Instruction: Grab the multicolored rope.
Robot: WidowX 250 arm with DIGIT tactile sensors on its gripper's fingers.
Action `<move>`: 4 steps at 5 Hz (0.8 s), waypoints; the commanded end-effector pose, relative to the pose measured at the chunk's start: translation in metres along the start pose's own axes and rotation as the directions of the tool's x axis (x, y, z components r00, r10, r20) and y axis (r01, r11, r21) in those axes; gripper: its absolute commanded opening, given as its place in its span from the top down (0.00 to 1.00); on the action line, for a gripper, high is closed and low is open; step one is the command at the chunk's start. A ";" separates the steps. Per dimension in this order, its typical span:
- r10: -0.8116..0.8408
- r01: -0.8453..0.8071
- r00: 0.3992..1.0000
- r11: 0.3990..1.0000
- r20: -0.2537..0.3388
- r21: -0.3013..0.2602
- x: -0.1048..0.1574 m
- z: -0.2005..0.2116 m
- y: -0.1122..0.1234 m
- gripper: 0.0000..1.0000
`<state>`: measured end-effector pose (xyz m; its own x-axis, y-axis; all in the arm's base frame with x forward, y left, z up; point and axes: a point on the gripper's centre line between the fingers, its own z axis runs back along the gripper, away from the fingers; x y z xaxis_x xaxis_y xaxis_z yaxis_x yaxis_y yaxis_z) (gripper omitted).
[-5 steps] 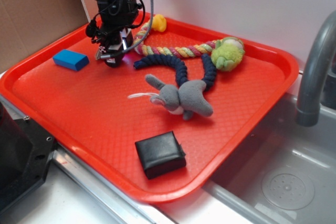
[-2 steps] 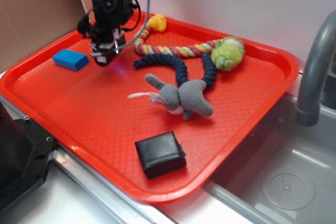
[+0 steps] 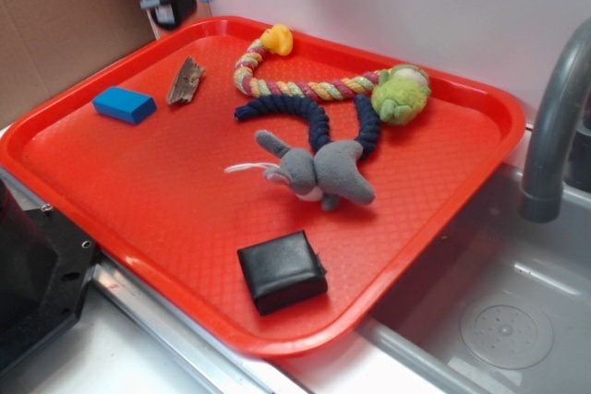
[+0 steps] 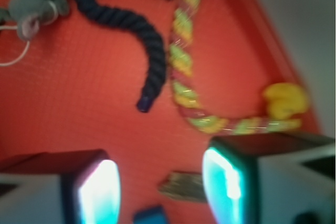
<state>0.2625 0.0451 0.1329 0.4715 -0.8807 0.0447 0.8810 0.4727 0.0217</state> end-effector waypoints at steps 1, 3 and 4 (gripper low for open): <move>-0.180 0.179 0.984 0.983 0.014 0.048 0.028 -0.041 0.016 0.00; -0.225 0.223 0.974 0.974 -0.039 -0.049 0.015 -0.103 0.013 0.00; -0.239 0.233 0.968 0.970 -0.079 -0.075 0.000 -0.126 -0.011 0.00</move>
<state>0.2710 0.0407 0.0145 0.2570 -0.9657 -0.0369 0.9662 0.2576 -0.0131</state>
